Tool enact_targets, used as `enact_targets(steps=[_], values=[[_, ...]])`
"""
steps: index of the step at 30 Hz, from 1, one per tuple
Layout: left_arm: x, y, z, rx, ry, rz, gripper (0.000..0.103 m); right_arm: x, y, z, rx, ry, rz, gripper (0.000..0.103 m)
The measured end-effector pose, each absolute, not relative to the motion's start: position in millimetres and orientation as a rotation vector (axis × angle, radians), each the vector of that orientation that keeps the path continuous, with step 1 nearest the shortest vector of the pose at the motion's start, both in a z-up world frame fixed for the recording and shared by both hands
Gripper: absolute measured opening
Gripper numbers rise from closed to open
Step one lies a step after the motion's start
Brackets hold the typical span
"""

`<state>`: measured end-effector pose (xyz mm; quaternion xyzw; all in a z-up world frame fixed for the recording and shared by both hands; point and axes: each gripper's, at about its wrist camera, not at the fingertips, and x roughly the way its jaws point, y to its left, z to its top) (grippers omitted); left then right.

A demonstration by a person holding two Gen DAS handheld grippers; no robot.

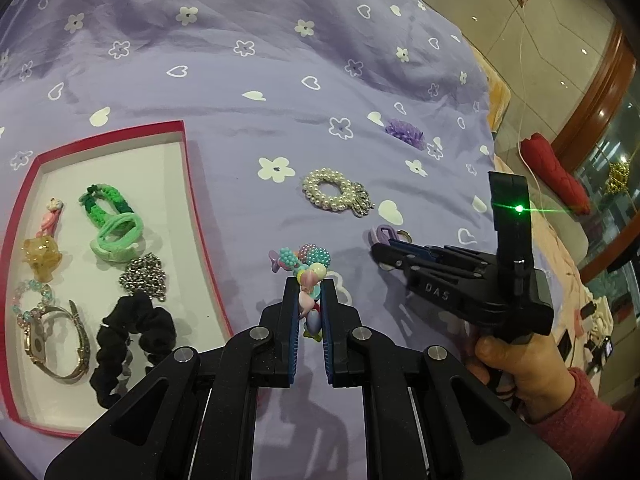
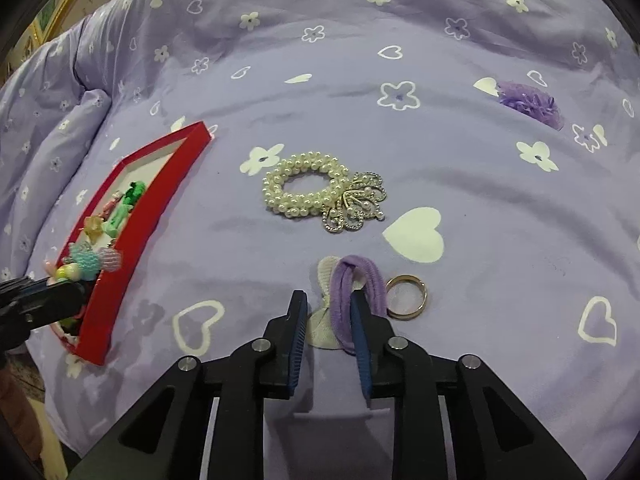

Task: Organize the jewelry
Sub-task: 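Carry the bead charm with the left tool while the right tool carries the lavender tie to the tray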

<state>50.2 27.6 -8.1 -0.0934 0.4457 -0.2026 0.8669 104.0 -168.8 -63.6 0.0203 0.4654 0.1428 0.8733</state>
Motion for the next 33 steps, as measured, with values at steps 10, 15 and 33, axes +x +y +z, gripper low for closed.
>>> enact_targets(steps=[10, 15, 33], values=[[44.1, 59.5, 1.7, -0.224, 0.894, -0.368, 0.008, 91.1, -142.5, -36.5, 0.093, 0.925, 0.403, 0.012], [37.8, 86.0, 4.9, -0.246, 0.876, -0.321, 0.008, 86.0, -111.9, -22.6, 0.112, 0.909, 0.489, 0.012], [21.4, 180.4, -0.8, -0.324, 0.846, -0.139, 0.008, 77.9, -13.1, -4.4, 0.106, 0.906, 0.692, 0.012]])
